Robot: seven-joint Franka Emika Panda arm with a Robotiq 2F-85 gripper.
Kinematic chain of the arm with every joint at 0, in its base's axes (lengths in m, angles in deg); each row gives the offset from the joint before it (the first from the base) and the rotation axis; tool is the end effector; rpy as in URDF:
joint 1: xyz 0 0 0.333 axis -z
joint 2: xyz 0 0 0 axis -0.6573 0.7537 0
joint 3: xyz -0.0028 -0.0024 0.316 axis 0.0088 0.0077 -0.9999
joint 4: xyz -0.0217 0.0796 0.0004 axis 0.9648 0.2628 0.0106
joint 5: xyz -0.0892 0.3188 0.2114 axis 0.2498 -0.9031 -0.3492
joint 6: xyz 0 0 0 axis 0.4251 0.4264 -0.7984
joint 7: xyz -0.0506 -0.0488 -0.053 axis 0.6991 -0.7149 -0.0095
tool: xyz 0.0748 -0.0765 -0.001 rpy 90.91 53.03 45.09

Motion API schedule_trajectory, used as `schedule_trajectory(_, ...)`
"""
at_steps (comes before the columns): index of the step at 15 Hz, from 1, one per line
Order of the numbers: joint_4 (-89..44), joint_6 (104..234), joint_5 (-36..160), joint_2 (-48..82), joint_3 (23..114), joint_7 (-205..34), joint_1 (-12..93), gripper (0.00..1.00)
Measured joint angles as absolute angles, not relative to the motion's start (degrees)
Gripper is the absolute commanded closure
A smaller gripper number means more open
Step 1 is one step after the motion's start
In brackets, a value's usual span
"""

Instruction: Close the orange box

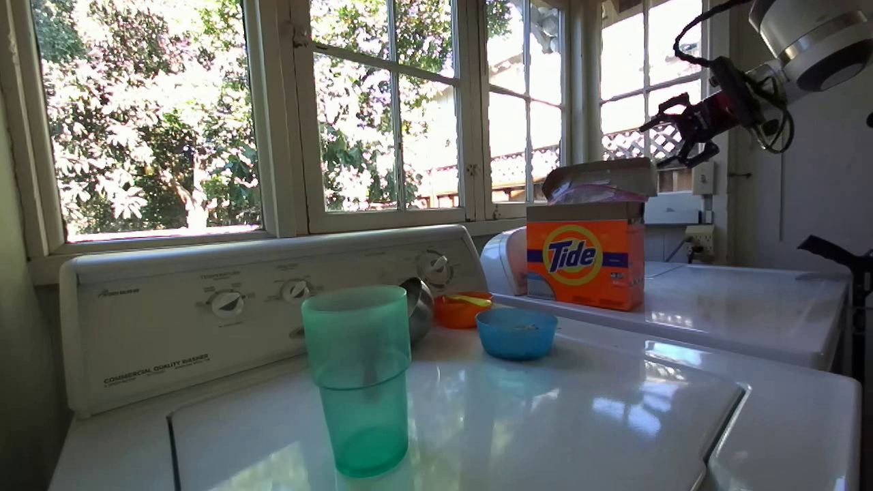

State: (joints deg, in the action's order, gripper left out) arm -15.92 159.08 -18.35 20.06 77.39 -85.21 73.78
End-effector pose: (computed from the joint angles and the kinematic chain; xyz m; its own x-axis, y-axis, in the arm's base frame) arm 0.5309 -0.4587 0.5424 0.1552 -0.9802 -0.1233 -0.3933 0.0532 -0.9179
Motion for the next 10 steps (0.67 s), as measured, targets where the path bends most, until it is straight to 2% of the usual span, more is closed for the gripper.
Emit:
schedule_trajectory(5,-16.83,143.38,-16.26,18.48,80.38,-93.94,73.84,0.00)
schedule_trajectory(10,-17.20,146.22,-8.34,18.64,82.72,-90.02,71.92,0.00)
